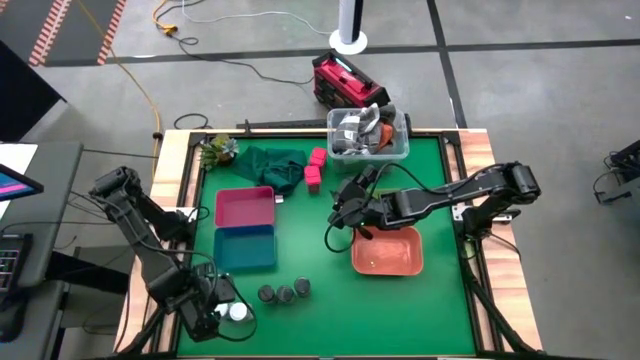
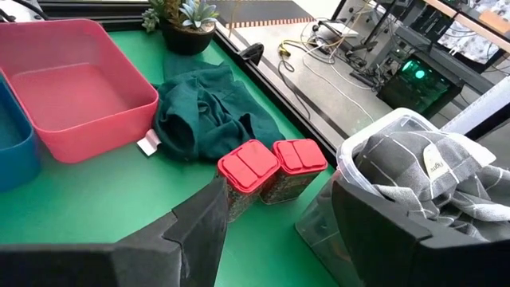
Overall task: Sort spices by type
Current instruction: Put the white spice bottle into the red bin
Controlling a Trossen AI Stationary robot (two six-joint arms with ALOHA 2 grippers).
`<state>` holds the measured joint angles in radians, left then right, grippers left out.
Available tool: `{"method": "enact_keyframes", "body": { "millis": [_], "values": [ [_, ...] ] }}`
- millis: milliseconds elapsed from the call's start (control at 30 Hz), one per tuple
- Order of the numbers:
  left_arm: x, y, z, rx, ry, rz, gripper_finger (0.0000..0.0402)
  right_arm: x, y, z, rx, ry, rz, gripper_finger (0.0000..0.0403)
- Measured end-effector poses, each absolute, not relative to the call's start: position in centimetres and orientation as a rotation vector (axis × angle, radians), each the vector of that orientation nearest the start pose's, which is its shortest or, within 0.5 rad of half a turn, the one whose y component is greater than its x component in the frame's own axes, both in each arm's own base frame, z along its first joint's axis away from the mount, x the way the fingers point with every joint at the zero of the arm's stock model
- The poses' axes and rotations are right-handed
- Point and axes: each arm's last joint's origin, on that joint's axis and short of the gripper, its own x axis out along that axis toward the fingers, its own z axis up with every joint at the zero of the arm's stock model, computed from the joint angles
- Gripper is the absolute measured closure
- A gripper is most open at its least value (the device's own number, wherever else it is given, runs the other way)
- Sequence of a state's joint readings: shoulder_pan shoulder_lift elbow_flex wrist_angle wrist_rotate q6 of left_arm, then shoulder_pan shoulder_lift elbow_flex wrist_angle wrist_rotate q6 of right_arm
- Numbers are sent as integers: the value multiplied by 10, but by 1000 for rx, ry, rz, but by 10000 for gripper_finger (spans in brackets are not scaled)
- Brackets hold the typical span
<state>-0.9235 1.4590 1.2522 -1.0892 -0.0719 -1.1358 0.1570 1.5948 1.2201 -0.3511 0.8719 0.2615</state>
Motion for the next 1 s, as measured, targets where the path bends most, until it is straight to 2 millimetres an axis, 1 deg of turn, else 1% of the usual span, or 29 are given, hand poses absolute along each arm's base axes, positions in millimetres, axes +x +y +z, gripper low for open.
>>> {"method": "enact_keyframes", "body": {
  "millis": [100, 200, 467, 567, 733, 900, 1000],
  "values": [
    [165, -213, 281, -312, 1330, 31, 182, 340, 32, 276, -121, 548, -753, 147],
    [165, -212, 281, -306, 1319, 36, 168, 340, 32, 276, -120, 548, -753, 147],
    [166, -212, 281, -293, 1293, 57, 84, 340, 32, 276, -118, 550, -748, 147],
    [168, -217, 274, -283, 1316, 73, 65, 341, 32, 276, -115, 545, -748, 147],
    [169, -228, 259, -243, 1393, 63, 60, 340, 31, 269, -119, 549, -747, 147],
    [168, -232, 252, -202, 1405, 74, 60, 340, 31, 267, -120, 547, -745, 147],
    [168, -236, 242, -140, 1425, 87, 60, 340, 31, 268, -115, 538, -745, 147]
  ]
}}
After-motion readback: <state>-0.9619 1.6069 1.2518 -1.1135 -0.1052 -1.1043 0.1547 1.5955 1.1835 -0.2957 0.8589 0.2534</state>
